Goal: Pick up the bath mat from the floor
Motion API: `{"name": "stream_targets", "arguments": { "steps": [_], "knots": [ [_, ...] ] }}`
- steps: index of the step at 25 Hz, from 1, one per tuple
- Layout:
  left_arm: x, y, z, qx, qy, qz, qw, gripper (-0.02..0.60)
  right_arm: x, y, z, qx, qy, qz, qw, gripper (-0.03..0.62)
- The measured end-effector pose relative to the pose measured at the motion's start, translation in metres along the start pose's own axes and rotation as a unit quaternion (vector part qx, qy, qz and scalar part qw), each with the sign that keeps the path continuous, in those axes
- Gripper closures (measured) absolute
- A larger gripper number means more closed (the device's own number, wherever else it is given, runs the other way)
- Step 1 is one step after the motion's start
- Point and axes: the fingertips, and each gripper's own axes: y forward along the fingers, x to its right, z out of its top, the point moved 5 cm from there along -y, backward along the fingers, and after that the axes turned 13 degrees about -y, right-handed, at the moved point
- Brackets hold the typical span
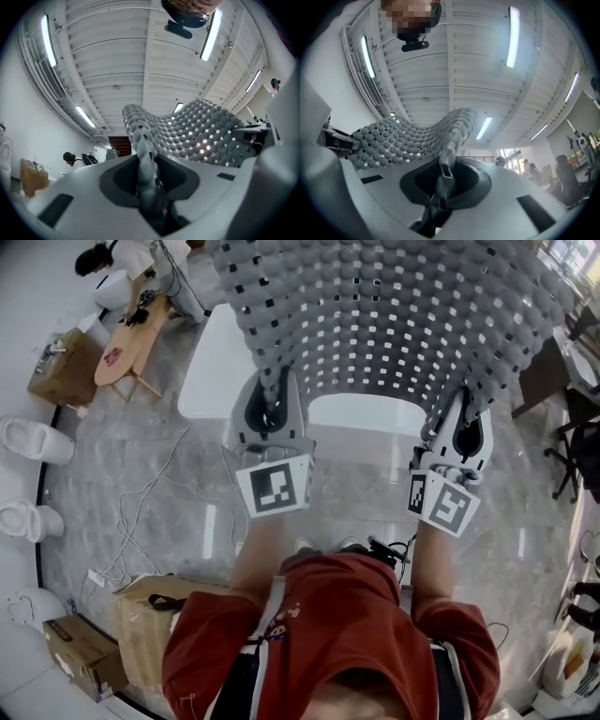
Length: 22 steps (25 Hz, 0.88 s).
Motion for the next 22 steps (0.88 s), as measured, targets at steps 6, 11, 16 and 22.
{"name": "stream_targets", "arguments": {
  "steps": [6, 11, 16, 22],
  "knots": [
    [-0.002, 0.001, -0.003, 0.01, 0.007, -0.001, 0.9999, 0.468, -0.001, 0.0, -0.006, 0.0, -0.005, -0.002, 1.0, 0.544],
    [0.003, -0.003, 0.001, 0.014, 0.017, -0.001, 0.9998, 0.468, 0.007, -0.003, -0.002, -0.001, -0.004, -0.005, 1.0, 0.543],
    [-0.003, -0.001, 0.002, 0.014, 0.017, 0.0, 0.9998, 0.468, 0.003, 0.0, 0.0, -0.001, -0.007, -0.003, 1.0, 0.543],
    [-0.003, -0.004, 0.0, 0.014, 0.015, 0.002, 0.9998, 0.468, 0.003, -0.002, -0.003, -0.001, -0.007, -0.003, 1.0, 0.543]
  ]
}}
